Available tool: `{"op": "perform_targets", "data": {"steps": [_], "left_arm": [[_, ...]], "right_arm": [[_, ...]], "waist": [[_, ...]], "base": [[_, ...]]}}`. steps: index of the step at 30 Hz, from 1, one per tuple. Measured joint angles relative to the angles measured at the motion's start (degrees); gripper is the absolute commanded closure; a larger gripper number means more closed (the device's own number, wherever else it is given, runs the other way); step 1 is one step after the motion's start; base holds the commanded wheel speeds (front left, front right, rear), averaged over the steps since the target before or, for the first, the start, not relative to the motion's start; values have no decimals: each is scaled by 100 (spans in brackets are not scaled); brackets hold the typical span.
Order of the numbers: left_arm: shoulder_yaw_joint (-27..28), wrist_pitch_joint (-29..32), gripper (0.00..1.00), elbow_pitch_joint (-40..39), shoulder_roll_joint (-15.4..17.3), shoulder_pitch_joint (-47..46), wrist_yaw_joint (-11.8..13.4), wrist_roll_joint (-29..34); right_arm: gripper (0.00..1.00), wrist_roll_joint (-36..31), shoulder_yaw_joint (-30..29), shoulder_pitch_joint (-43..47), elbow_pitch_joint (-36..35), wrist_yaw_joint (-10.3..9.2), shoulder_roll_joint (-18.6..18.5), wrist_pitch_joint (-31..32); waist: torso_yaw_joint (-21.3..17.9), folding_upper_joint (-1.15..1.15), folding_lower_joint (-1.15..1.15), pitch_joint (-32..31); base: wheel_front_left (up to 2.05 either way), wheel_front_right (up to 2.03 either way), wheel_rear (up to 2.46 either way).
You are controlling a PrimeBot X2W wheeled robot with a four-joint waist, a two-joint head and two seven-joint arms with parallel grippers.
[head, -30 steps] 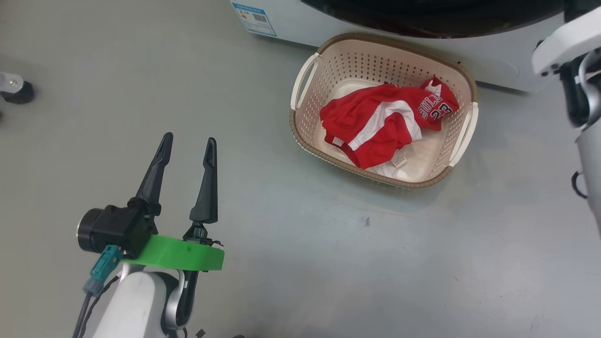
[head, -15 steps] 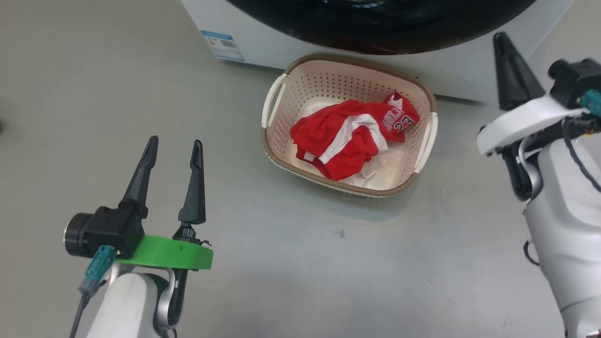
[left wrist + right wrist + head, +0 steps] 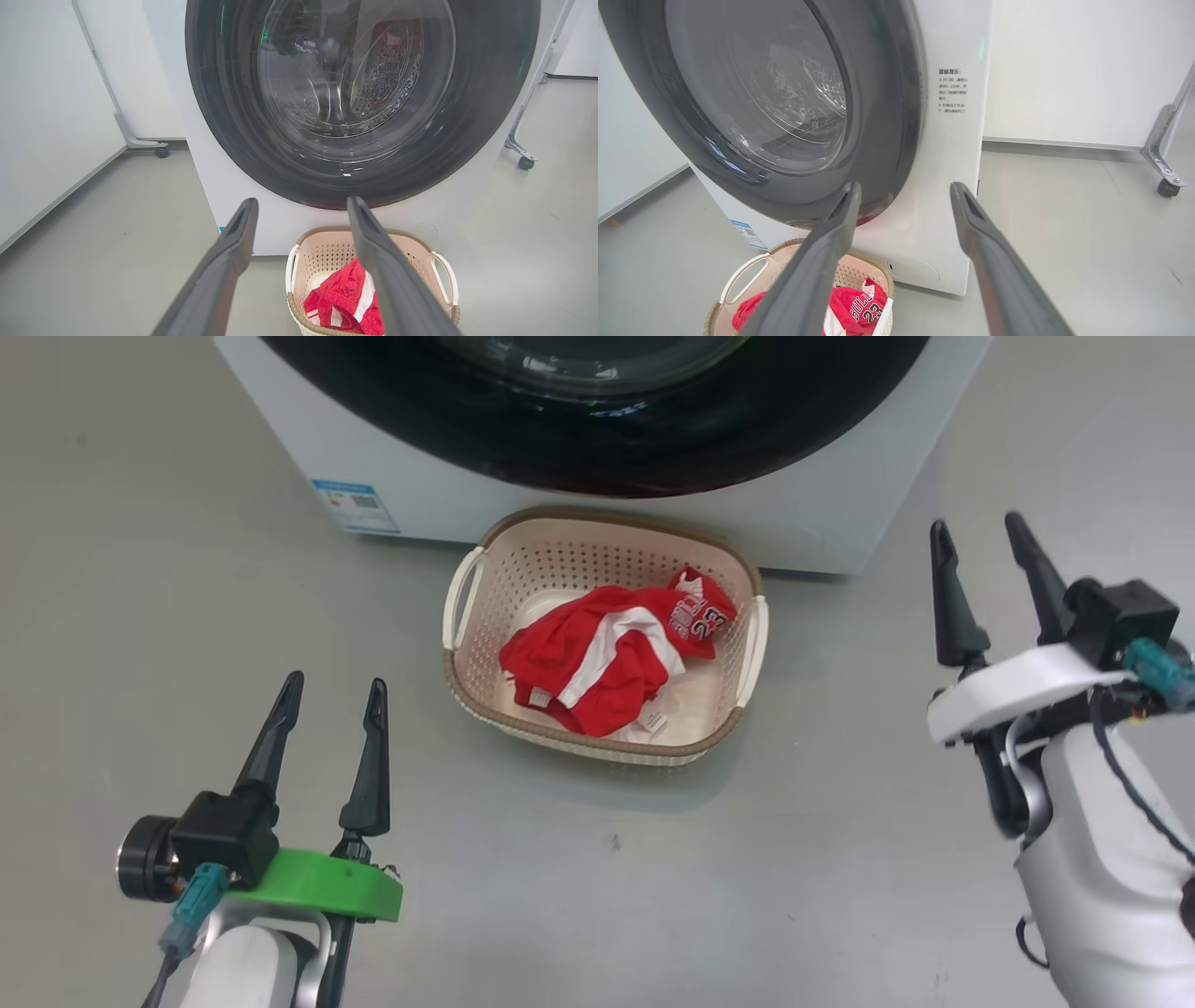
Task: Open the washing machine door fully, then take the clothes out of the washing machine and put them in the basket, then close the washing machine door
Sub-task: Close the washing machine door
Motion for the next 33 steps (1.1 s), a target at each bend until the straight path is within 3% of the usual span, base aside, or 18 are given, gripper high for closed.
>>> {"op": "perform_targets", "data": {"steps": [18,33], "left_arm": [[-57,1,0,417,52,578,-87,56],[-11,1,0,438,93,893,-101,56]], "right_arm": [[0,-49,-119,1693,-720,-226,293,0],[0,-52,-66,2494,-1274,-337,421,0]], "waist": [[-559,0,0,-969],[-799,0,0,-1465]], "base": [[0,0,0],[0,0,0]]}}
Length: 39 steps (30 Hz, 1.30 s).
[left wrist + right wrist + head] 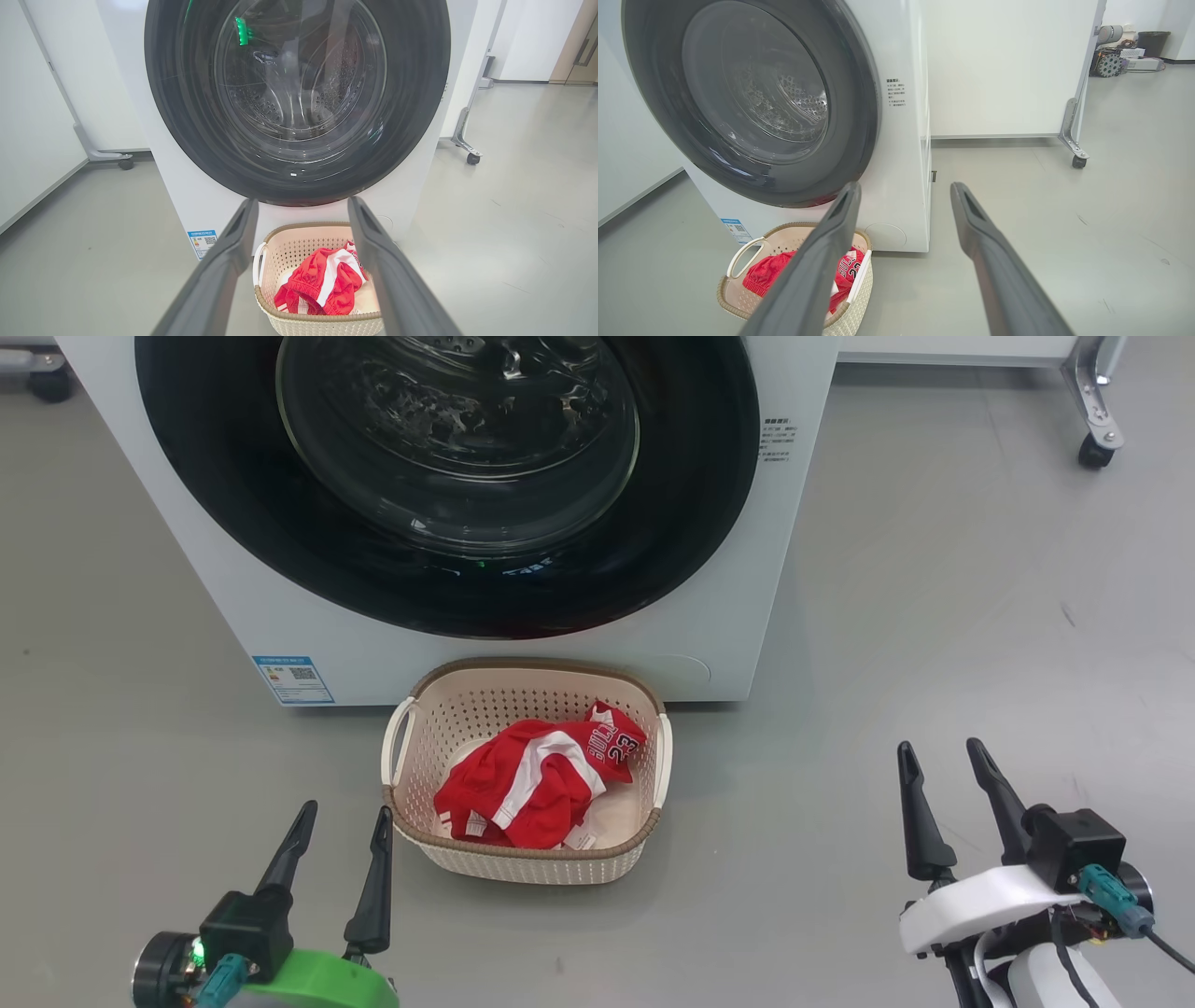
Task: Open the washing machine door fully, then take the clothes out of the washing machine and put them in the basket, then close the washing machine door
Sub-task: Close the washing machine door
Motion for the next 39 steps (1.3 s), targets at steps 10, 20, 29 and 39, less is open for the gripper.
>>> {"op": "perform_targets", "data": {"steps": [10,20,29,39], "left_arm": [[-4,0,0,-18,-1,37,2,0],[-8,0,0,-33,-2,40,3,-1],[0,0,0,-73,-2,42,14,-1],[4,0,0,-82,-5,44,56,-1]], "right_arm": [[0,-7,0,258,-286,-86,-3,0],[0,-52,-11,422,-493,-137,-30,1],[0,-53,-12,509,-647,-182,-57,35],[0,-54,-10,571,-789,-185,-90,104]], "waist": [[-28,0,0,-21],[-28,0,0,-60],[-46,0,0,-66],[-78,0,0,-55]], "base": [[0,0,0],[0,0,0],[0,0,0],[0,0,0]]}}
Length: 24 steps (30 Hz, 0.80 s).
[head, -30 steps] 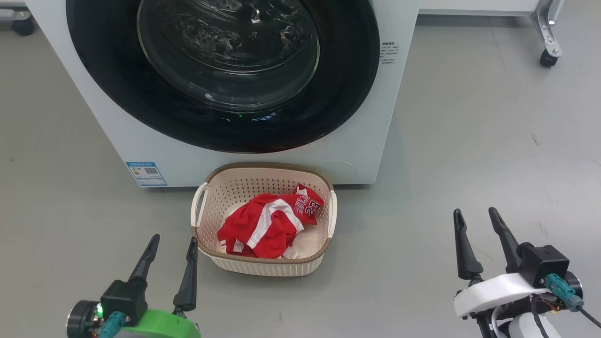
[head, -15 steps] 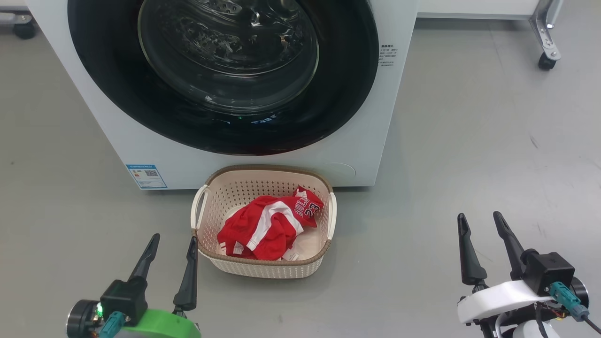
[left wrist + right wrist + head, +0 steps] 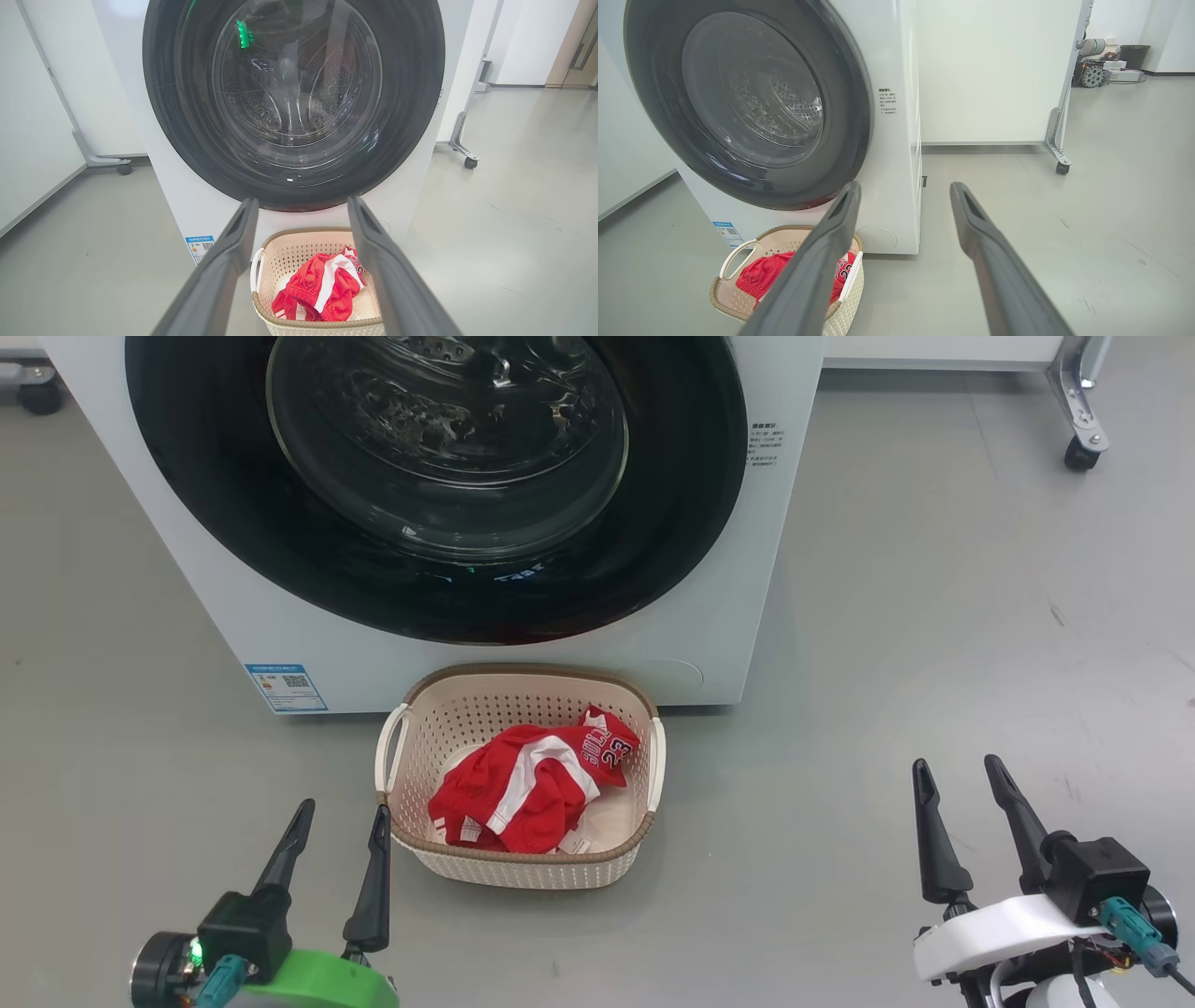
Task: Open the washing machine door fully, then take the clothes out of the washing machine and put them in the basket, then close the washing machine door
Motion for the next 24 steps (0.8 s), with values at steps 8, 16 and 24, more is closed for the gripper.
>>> {"op": "perform_targets", "data": {"steps": [8,16,24], "left_arm": [[-7,0,0,-15,-3,0,4,2],[-31,25,100,266,-67,116,-3,-77],[5,85,100,255,-79,116,-12,-561]], "right_arm": [[0,-66,34,26,-101,-5,-86,92],[100,31,70,152,171,10,30,100],[100,485,54,152,167,62,52,110]], "waist": [[16,0,0,10],[12,0,0,9],[-24,0,0,-21]], "base": [[0,0,0],[0,0,0],[0,0,0]]}}
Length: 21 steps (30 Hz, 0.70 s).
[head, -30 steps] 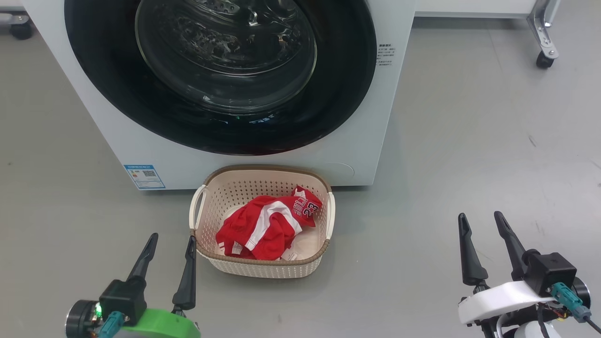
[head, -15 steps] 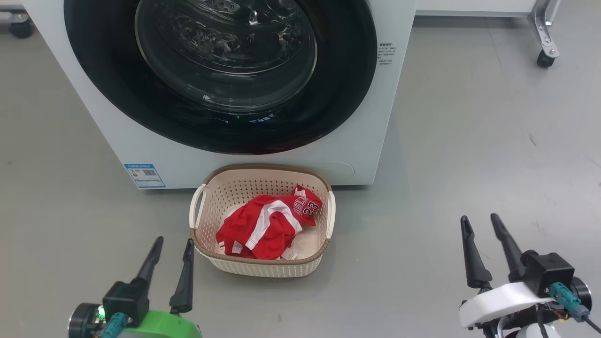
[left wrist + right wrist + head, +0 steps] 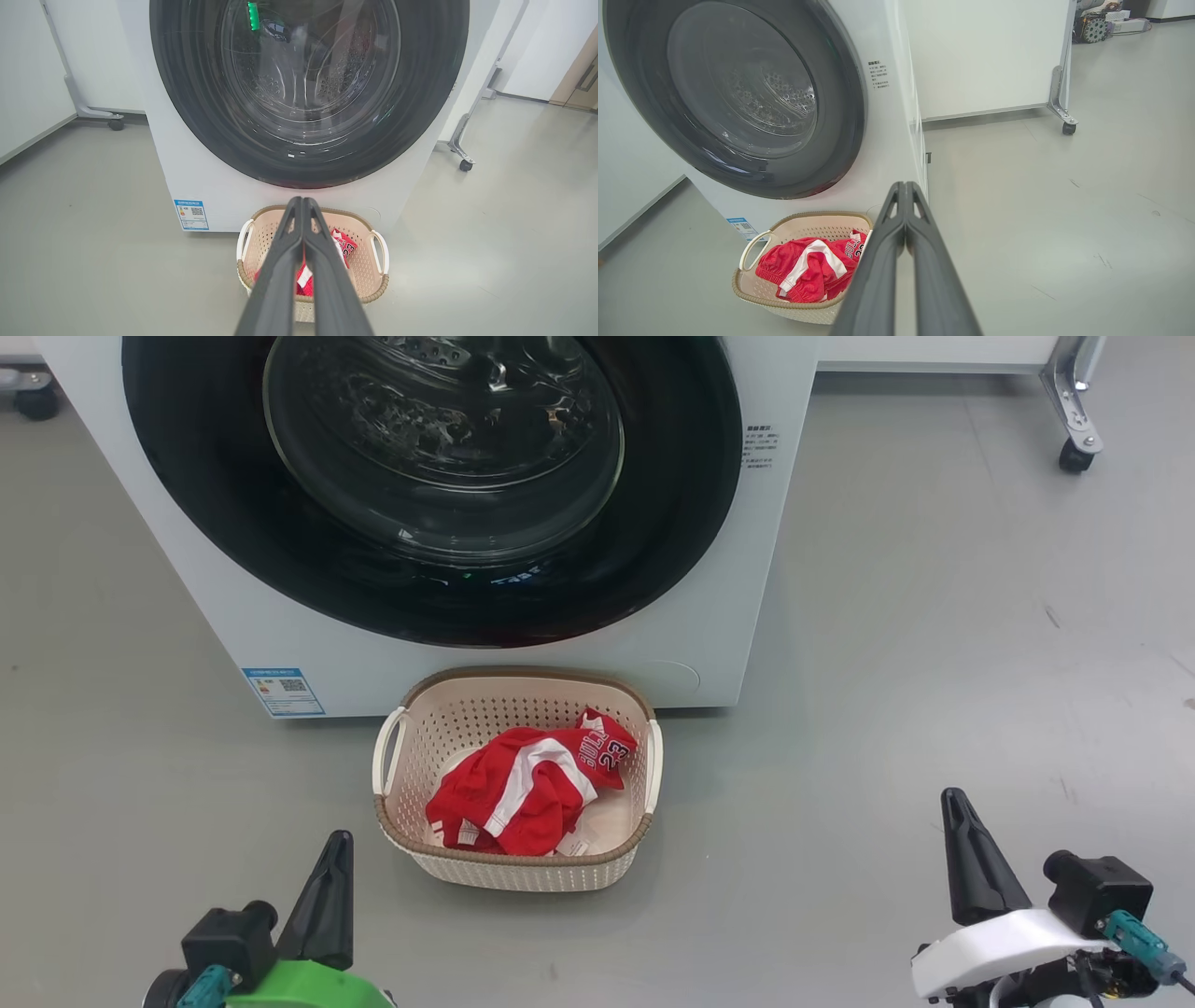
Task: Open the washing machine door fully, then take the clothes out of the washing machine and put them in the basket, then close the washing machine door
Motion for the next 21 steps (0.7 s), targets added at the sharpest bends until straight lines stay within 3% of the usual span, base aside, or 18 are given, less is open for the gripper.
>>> {"op": "perform_targets", "data": {"steps": [21], "left_arm": [[343,459,100,7,-37,-9,-169,-1830]], "right_arm": [[100,1820,-349,-57,86,159,53,430]], "waist": [[-85,0,0,-66]], "base": [[0,0,0]]}}
